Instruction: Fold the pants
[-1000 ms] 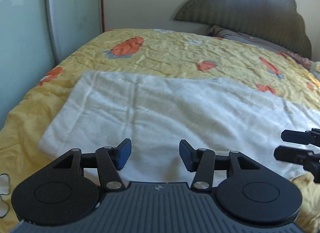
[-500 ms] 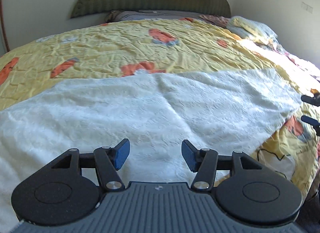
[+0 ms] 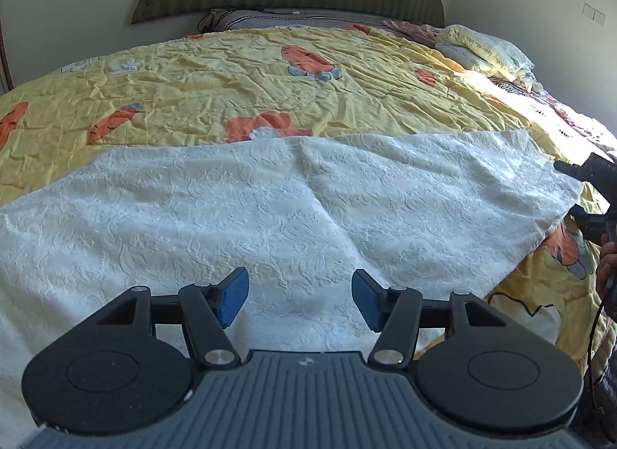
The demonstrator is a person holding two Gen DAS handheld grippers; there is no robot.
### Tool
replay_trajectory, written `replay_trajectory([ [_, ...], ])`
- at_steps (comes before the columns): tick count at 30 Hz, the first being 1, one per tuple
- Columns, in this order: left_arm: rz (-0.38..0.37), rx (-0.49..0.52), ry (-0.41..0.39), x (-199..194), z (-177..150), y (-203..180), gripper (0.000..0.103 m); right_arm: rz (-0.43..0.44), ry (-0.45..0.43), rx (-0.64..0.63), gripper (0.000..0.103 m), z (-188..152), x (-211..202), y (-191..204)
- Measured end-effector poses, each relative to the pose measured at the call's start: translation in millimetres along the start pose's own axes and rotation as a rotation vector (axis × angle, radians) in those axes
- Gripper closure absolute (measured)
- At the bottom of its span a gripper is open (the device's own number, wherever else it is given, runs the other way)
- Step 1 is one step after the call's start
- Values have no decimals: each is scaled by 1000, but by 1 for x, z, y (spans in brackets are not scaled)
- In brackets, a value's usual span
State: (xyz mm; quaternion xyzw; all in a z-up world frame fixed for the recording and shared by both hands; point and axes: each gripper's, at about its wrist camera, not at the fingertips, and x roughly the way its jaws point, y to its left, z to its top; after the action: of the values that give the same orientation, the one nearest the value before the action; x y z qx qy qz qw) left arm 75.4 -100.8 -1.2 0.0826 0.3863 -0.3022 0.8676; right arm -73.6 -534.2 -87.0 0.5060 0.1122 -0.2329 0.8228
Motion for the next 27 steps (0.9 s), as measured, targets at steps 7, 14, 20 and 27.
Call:
replay_trajectory([
  [7, -65, -80, -35, 1, 13, 6, 38, 10, -8, -65, 88, 3, -1, 4],
  [14, -373, -419, 35, 34, 30, 34, 35, 37, -71, -486, 90, -15, -12, 80],
  [20, -687, -651, 80, 74, 45, 26, 28, 99, -50, -724, 90, -51, -18, 123],
  [27, -854, -767, 84, 105, 56, 0, 11, 242, 93, -895, 90, -110, -30, 149],
])
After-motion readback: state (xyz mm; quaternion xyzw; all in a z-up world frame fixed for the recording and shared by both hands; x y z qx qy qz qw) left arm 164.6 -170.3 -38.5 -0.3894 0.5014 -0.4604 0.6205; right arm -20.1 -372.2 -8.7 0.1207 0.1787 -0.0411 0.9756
